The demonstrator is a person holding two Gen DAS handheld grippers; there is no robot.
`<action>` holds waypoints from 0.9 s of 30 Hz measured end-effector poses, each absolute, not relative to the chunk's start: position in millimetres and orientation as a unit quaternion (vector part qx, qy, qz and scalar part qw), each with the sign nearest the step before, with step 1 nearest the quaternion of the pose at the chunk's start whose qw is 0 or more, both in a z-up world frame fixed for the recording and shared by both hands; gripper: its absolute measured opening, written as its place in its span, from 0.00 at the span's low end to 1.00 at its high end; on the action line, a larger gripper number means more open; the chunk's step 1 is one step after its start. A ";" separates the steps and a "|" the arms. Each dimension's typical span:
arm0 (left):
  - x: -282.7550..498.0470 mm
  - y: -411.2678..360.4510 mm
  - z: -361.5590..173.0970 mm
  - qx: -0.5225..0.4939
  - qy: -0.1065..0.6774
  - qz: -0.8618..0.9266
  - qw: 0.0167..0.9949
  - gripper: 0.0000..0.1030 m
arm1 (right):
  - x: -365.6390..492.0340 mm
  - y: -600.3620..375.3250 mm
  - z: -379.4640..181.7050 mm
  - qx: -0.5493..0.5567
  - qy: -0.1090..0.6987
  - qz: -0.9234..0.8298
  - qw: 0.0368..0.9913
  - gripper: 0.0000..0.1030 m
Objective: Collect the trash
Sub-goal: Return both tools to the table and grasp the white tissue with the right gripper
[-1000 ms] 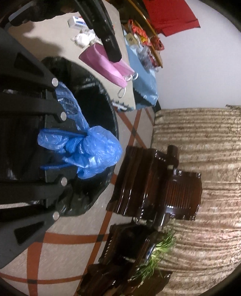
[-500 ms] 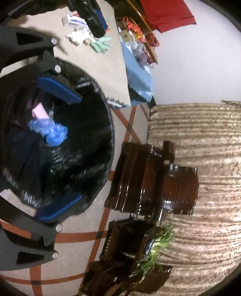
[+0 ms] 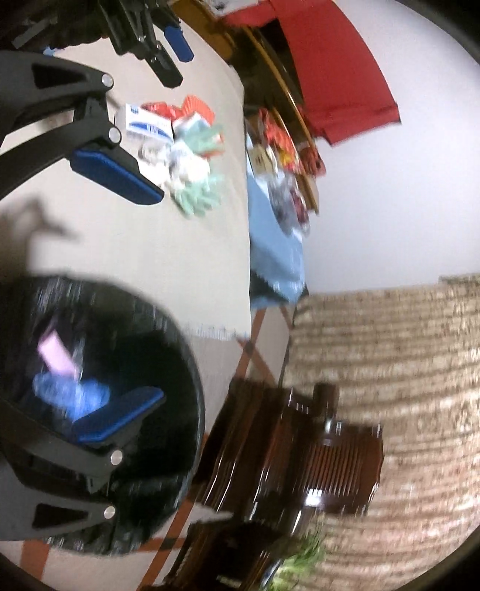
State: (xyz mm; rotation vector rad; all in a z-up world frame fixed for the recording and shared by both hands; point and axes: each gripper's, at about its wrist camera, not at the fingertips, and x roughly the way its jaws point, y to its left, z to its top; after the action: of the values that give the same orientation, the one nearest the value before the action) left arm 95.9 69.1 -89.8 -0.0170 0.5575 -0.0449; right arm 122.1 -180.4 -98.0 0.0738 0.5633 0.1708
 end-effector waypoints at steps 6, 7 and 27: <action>92.3 108.9 -104.5 -0.020 0.284 0.023 0.958 0.88 | 144.7 -127.6 -112.2 0.022 0.285 0.127 0.950 0.94; 90.6 112.6 -108.5 -0.021 0.285 0.027 0.958 0.88 | 147.8 -120.9 -114.7 0.019 0.286 0.133 0.949 0.94; 109.3 161.4 -151.5 -0.038 0.310 0.062 0.948 0.88 | 209.5 -35.3 -202.7 -0.030 0.380 0.185 0.906 0.78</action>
State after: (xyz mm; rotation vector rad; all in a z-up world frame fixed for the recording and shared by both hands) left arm 109.3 161.4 -151.5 -0.0765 0.6320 0.1268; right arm 209.5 -35.3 -202.7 -0.0620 0.7837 0.3818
